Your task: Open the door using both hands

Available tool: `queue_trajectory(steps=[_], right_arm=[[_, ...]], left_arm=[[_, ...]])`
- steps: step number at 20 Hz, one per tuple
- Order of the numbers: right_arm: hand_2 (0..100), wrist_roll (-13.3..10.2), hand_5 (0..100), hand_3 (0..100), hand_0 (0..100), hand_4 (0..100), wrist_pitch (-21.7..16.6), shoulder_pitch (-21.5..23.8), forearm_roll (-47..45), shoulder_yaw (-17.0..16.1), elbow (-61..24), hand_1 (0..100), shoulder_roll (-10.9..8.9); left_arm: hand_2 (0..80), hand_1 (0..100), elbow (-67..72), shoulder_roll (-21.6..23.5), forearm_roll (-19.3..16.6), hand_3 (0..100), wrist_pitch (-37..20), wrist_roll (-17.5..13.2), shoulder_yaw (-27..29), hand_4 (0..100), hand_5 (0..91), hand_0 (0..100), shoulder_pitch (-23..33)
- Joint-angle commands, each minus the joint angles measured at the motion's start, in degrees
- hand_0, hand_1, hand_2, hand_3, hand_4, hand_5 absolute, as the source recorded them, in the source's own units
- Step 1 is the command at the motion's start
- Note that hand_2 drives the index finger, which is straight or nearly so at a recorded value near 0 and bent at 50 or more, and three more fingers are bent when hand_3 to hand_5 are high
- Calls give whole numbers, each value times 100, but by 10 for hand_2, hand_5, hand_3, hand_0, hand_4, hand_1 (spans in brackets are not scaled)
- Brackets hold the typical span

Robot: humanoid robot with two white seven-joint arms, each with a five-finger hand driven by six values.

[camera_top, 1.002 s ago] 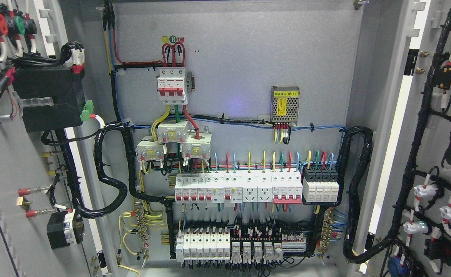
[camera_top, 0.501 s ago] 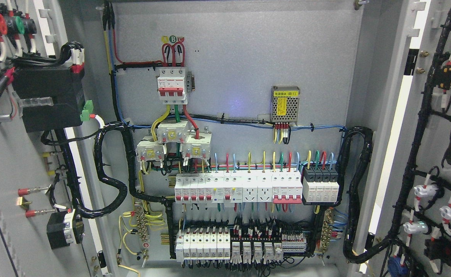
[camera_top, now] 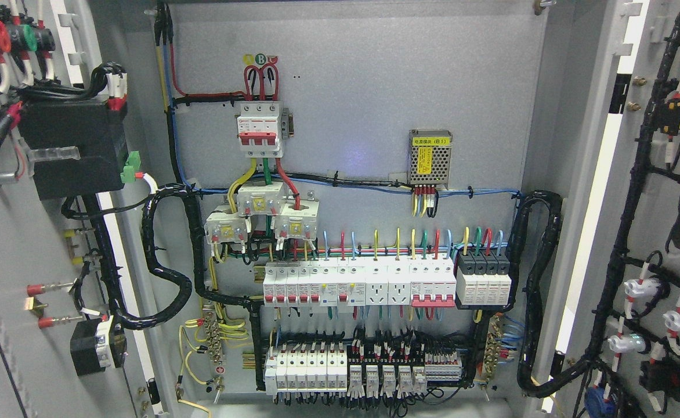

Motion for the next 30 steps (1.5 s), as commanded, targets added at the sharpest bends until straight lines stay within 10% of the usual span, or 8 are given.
queue_trajectory(steps=[1, 25, 30], right_arm=[[0, 10, 0, 0, 107, 0, -381, 34, -266, -287, -27, 0, -302], [0, 125, 0, 0, 107, 0, -574, 130, -1226, -630, 483, 0, -856], [0, 441, 0, 0, 107, 0, -715, 333, -1226, -709, 553, 0, -953]], left_arm=[[0, 0, -142, -160, -4, 0, -122, 14, 210, 31, 0, 0, -416], [0, 0, -133, -81, 663, 0, -1115, 14, 1186, 31, 0, 0, -232], [0, 0, -124, -46, 813, 0, -1115, 5, 1467, 30, 0, 0, -171]])
